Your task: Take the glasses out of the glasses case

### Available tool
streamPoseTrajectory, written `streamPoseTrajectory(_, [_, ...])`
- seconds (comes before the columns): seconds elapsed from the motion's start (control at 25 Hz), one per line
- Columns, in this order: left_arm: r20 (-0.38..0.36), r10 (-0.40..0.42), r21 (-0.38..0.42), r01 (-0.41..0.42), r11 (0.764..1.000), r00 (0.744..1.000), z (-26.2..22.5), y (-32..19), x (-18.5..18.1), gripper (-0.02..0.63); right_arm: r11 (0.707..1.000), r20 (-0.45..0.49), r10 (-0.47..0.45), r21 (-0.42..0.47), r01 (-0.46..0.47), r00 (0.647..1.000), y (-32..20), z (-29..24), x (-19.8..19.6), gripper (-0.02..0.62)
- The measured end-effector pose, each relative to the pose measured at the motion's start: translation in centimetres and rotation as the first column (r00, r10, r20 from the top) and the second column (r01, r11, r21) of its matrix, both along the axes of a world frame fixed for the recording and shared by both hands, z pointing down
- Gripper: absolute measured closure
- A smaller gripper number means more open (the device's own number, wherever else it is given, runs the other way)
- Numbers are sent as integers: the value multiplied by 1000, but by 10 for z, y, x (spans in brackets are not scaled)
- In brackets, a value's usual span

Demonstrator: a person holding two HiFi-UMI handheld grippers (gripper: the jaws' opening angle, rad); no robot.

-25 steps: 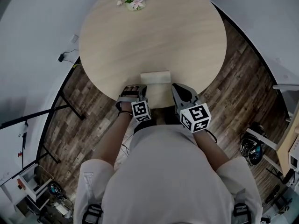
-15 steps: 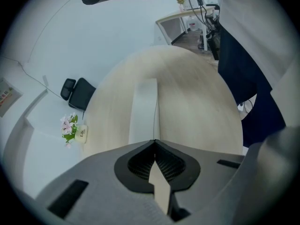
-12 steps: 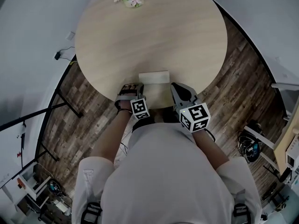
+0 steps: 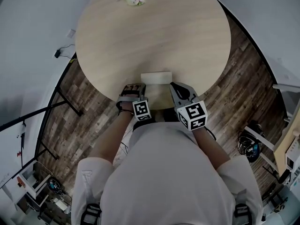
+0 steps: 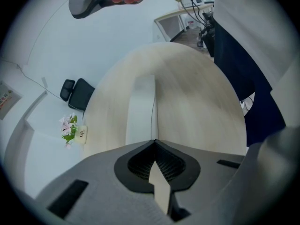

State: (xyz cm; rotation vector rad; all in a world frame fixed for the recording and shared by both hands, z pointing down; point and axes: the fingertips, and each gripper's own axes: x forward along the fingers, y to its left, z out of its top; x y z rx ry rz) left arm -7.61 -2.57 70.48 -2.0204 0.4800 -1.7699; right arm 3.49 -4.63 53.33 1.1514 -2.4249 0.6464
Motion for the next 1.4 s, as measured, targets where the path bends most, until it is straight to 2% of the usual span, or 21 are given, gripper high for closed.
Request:
streamPoseTrajectory(0.12, [2, -9, -21, 9, 1000, 1000, 0, 1, -1, 601, 995, -182, -95, 25, 101, 979, 2, 17, -3, 581])
streamPoseTrajectory(0.2, [6, -3, -24, 3, 1000, 1000, 0, 1, -1, 601, 979, -321, -178, 40, 201, 930, 3, 28, -4, 583])
streamPoseTrajectory(0.36, [2, -1, -27, 1, 1000, 1000, 1, 1, -1, 601, 921, -563, -306, 28, 388, 768, 5, 54, -2, 581])
streamPoseTrajectory(0.44, [-3, -12, -38, 12, 999, 1000, 1, 1, 1, 601, 890, -644, -343, 12, 457, 684, 5, 65, 0, 581])
streamPoseTrajectory(0.52, [-3, -16, -43, 16, 999, 1000, 1, 1, 1, 601, 863, -696, -370, -11, 505, 615, 4, 75, -1, 581])
streamPoseTrajectory(0.72, [-10, -18, -43, 18, 999, 1000, 1, 2, 0, 601, 810, -730, -455, -101, 578, 510, 5, 99, -9, 573])
streamPoseTrajectory(0.76, [-11, -22, -46, 21, 999, 1000, 0, 2, 0, 601, 799, -728, -475, -122, 588, 494, 6, 103, -11, 520])
streamPoseTrajectory(0.8, [-12, -26, -50, 25, 998, 1000, -2, 1, 0, 601, 789, -726, -494, -142, 598, 479, 5, 108, -13, 427])
streamPoseTrajectory(0.92, [-11, -29, -51, 29, 998, 1000, -2, 0, 0, 601, 747, -717, -554, -204, 632, 424, 5, 123, -18, 350])
streamPoseTrajectory(1.08, [-8, -28, -48, 28, 998, 1000, 1, 1, 1, 601, 691, -720, -603, -256, 676, 343, 0, 139, -22, 337])
streamPoseTrajectory(1.4, [-5, -42, -50, 41, 998, 999, 1, -1, 1, 601, 619, -680, -686, -357, 700, 259, -13, 160, -25, 333])
